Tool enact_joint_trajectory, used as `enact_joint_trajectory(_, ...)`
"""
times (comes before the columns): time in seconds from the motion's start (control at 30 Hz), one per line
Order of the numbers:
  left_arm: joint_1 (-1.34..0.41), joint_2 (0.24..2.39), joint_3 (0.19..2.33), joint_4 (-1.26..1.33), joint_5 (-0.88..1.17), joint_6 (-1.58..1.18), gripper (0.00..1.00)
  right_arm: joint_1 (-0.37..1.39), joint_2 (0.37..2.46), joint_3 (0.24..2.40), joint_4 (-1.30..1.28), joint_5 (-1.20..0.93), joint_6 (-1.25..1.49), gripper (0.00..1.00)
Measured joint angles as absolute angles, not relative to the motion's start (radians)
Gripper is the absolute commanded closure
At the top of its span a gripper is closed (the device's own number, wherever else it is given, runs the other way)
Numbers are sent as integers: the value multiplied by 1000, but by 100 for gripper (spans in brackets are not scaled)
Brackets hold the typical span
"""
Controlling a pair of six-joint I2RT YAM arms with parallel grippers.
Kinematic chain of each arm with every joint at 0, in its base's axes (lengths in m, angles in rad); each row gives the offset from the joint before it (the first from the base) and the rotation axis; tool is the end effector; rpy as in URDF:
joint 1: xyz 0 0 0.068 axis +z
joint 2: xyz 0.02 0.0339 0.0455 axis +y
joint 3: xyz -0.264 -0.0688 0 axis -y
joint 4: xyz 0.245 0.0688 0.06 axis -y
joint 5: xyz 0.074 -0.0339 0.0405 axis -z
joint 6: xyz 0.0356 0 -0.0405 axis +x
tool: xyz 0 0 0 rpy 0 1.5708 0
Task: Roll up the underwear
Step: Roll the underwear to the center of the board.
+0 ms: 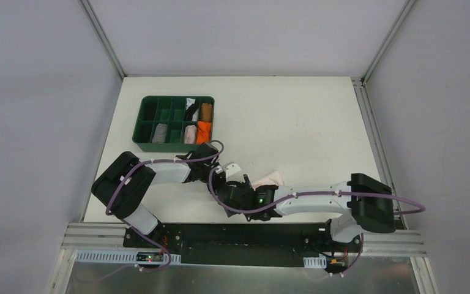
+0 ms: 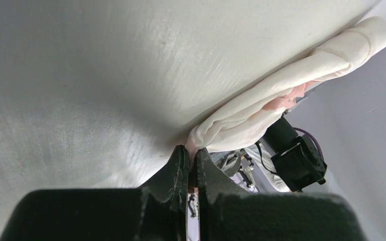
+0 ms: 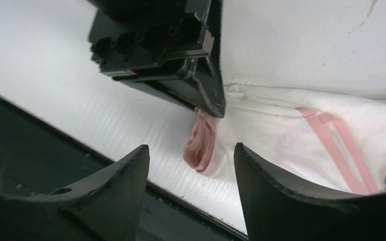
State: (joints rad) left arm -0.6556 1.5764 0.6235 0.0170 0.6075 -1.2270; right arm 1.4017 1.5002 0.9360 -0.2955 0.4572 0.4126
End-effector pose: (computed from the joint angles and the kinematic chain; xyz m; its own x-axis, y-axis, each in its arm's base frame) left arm 0.2044 -0.1829 0.1294 -0.9390 -0.2530 0.2328 -0.3417 0.6119 -0.7133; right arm 0.0676 0.3026 0.2163 -0.4520 -0.5097 -0.7320 -0.7147 0.6980 -0.0447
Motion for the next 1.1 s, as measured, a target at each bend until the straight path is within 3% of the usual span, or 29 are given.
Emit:
enact_joint_trajectory(0.5,-656,1576,624,-11,596,-1228,100,1477,1699,1046,-379,621,464,49)
enact_joint_trajectory(0.93,-656,1575,624,-13,594,-1232,100,1484,1752,1058,-417,677,541,70)
enact_joint_trajectory(1.1,-656,1561,624,-14,591,-1242,100,1483,1760,1056,-417,692,558,89)
